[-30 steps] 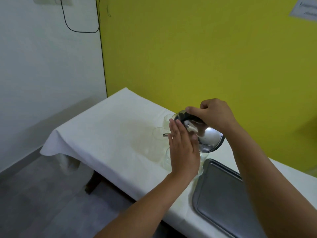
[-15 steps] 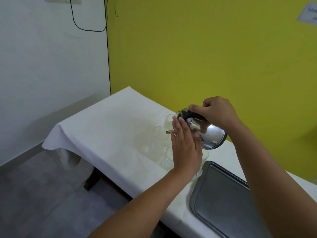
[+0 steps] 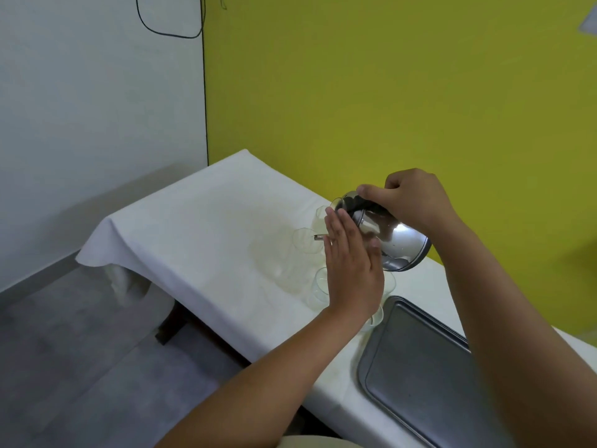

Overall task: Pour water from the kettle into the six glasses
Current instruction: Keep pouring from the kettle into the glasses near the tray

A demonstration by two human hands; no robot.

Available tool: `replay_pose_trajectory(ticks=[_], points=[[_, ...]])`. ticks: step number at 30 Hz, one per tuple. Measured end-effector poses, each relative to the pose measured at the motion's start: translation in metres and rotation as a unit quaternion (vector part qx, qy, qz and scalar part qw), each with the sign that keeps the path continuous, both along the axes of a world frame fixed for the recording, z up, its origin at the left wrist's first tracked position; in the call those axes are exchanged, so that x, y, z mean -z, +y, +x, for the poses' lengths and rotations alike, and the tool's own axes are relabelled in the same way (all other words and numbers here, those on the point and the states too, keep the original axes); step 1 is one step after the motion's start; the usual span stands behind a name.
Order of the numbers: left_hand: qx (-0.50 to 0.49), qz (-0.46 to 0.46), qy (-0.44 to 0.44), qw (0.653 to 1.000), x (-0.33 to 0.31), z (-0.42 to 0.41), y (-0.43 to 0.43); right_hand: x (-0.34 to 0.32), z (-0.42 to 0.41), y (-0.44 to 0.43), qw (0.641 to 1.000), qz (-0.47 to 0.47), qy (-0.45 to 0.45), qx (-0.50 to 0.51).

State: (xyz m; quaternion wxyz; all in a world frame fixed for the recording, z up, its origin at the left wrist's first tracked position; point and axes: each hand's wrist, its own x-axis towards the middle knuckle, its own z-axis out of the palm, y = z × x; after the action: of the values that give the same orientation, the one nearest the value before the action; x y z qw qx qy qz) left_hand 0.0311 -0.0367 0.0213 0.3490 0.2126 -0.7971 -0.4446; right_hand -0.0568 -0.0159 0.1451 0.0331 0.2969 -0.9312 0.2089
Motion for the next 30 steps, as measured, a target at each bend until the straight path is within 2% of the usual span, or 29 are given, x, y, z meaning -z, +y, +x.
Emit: replay_pose_trajectory(ticks=[15, 30], points=[[0.013, -0.007, 0.005, 1.0, 0.001, 0.005, 0.001, -0.005, 0.008, 0.0, 0.998, 0.028, 0.052, 0.011], [0.023, 0.001, 0.03, 0.999, 0.0, 0.009, 0.006, -0.007, 0.014, 0.009, 0.998, 0.024, 0.061, 0.02]])
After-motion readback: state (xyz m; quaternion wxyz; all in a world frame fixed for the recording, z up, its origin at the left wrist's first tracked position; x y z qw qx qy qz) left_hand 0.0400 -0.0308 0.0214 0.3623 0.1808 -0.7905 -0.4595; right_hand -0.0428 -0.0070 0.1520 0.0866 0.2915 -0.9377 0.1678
